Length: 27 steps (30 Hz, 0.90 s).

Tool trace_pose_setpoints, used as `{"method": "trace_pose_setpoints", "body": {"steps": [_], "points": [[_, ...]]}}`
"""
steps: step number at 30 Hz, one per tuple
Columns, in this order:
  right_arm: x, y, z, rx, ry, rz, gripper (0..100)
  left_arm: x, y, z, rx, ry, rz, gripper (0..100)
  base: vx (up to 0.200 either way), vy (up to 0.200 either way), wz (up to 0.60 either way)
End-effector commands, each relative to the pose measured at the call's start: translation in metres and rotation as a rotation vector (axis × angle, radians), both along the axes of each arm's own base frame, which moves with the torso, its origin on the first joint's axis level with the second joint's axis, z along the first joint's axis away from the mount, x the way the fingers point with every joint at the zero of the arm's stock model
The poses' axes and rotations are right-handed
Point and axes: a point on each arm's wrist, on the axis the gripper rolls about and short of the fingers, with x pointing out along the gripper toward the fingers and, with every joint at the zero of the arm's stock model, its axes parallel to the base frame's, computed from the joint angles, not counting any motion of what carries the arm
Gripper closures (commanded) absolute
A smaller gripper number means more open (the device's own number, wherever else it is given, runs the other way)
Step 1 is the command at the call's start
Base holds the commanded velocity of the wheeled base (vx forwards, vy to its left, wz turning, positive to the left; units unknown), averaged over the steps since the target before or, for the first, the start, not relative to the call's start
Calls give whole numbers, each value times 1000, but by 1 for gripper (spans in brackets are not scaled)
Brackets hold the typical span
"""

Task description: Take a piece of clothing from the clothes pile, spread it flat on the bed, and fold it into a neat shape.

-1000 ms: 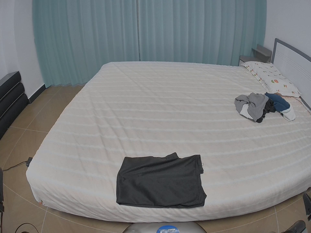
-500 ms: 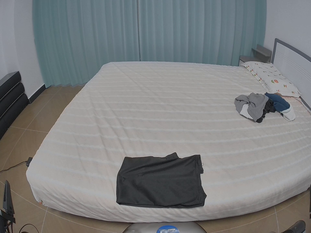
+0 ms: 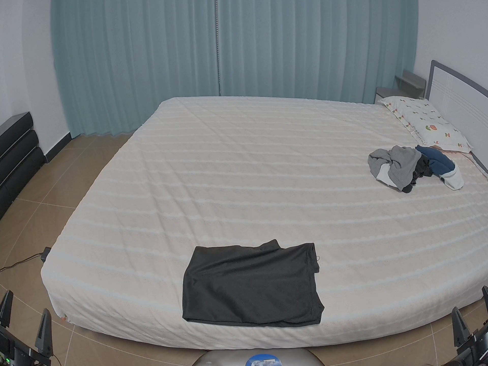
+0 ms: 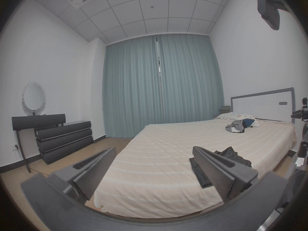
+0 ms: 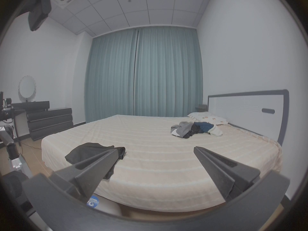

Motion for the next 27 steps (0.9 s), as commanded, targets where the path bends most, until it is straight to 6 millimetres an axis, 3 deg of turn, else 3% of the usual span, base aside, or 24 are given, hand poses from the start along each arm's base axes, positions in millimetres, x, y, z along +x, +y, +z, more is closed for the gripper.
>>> {"method": "trace_pose_setpoints", "body": {"steps": [1,12,27], "points": [[1,0,-6,14,14,-1,0,1,0,-6,-4,22,-19,0,0,0,0],[1,0,-6,14,14,3,0,1,-3,-6,-32,28,-138,0,0,0,0],[1,0,-6,16,12,8,0,1,1,-7,-45,24,39,0,0,0,0]]}}
